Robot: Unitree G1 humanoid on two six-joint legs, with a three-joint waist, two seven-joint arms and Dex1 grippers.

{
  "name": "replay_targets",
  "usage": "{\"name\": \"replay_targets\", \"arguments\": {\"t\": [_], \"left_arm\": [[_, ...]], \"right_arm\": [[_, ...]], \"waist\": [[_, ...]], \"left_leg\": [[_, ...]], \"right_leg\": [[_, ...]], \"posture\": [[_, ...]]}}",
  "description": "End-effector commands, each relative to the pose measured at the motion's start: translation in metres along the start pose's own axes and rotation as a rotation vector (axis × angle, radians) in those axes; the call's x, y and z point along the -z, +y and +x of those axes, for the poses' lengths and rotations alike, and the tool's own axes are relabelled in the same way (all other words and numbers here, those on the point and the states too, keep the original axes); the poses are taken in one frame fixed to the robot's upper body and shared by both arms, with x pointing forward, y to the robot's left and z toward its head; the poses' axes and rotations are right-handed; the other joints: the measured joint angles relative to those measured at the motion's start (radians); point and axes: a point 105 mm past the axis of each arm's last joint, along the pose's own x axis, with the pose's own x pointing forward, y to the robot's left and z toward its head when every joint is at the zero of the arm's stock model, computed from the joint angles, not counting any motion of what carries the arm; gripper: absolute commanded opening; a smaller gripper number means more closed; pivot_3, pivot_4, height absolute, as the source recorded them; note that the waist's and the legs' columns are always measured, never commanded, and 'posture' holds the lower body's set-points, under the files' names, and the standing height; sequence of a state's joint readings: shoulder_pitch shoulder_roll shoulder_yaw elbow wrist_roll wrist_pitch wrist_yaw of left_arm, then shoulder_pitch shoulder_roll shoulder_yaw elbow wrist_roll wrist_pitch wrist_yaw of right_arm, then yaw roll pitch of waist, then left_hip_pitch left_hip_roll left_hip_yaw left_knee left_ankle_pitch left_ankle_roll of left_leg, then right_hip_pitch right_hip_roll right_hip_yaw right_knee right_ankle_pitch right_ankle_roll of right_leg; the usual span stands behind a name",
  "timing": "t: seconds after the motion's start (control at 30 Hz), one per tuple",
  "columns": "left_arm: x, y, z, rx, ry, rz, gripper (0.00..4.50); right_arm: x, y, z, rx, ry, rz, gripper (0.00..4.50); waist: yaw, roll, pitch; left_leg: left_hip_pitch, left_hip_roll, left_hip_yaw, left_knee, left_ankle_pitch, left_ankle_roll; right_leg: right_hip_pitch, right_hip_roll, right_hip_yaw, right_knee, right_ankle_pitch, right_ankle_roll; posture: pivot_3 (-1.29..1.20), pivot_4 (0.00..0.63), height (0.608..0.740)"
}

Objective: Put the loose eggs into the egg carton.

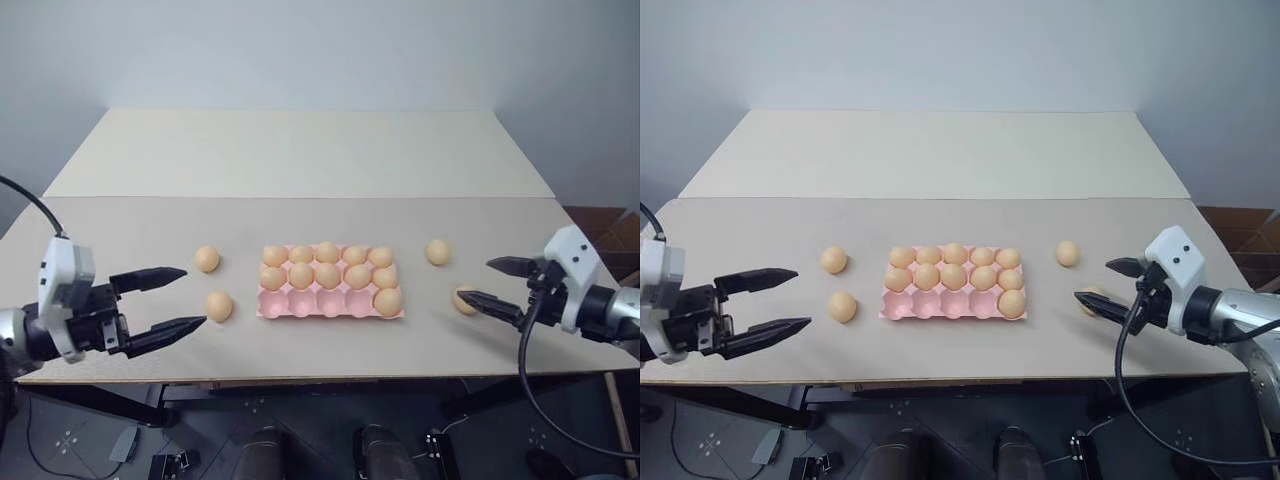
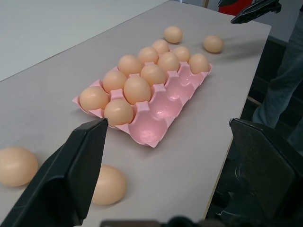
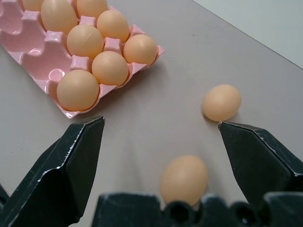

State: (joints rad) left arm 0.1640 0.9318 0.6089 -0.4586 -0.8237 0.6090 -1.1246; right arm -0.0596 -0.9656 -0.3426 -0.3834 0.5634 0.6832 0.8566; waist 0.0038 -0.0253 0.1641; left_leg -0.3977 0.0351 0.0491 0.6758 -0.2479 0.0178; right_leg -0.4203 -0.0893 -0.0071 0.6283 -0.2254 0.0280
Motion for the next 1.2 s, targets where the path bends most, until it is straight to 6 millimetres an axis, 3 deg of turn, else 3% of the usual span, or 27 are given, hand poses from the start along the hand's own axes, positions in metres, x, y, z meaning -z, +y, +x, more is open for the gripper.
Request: {"name": "replay_targets", "arguments": {"t": [0.03,0.17,0.33,0.67,0.8,1.2], "left_arm": [[-0.009,0.003,-0.003,-0.054,-0.013,0.050,4.47],[-0.016,0.000,-0.007,-0.029,-0.039,0.017,4.47],[-0.009,-0.002,-0.015,-0.020,0.035,0.032,4.47],[-0.010,-0.009,-0.016,0.005,0.027,0.024,4.47],[-0.013,-0.011,-0.012,0.037,0.016,0.036,4.47],[-0.012,-0.010,-0.005,0.049,0.016,0.041,4.47]], "right_arm": [[-0.012,0.003,0.000,-0.014,-0.029,-0.053,4.50],[-0.011,0.006,-0.002,-0.024,-0.035,-0.061,4.50],[-0.017,0.020,-0.006,-0.105,-0.083,-0.088,4.50],[-0.010,0.006,-0.010,-0.045,-0.031,-0.089,4.50],[0.004,-0.008,-0.007,0.055,0.069,-0.026,4.50],[0.057,-0.031,0.036,0.289,0.319,0.183,4.50]], "waist": [[0.001,0.000,0.000],[0.004,0.000,0.000],[0.006,0.000,0.000],[0.007,0.000,0.000],[0.007,0.000,0.000],[-0.003,-0.001,0.000]], "left_leg": [[0.000,0.000,0.000,0.000,0.000,0.000],[0.000,0.000,0.000,0.000,0.000,0.000],[0.000,0.000,0.000,0.000,0.000,0.000],[0.000,0.000,0.001,0.001,0.000,0.000],[0.000,0.000,0.001,0.001,0.000,0.000],[-0.001,-0.001,0.001,0.000,0.000,0.000]], "right_leg": [[0.000,0.000,0.000,0.000,0.000,0.000],[0.000,0.000,0.000,0.000,0.000,0.000],[0.000,0.000,0.000,0.000,0.000,0.000],[0.000,0.000,0.000,0.000,-0.003,0.001],[0.000,-0.001,0.000,0.000,-0.002,0.000],[-0.001,0.000,0.002,0.000,0.002,-0.002]], "posture": [[0.00,0.150,0.740],[0.00,0.150,0.740],[0.00,0.150,0.740],[0.00,0.150,0.740],[0.00,0.150,0.740],[0.00,0.150,0.740]]}}
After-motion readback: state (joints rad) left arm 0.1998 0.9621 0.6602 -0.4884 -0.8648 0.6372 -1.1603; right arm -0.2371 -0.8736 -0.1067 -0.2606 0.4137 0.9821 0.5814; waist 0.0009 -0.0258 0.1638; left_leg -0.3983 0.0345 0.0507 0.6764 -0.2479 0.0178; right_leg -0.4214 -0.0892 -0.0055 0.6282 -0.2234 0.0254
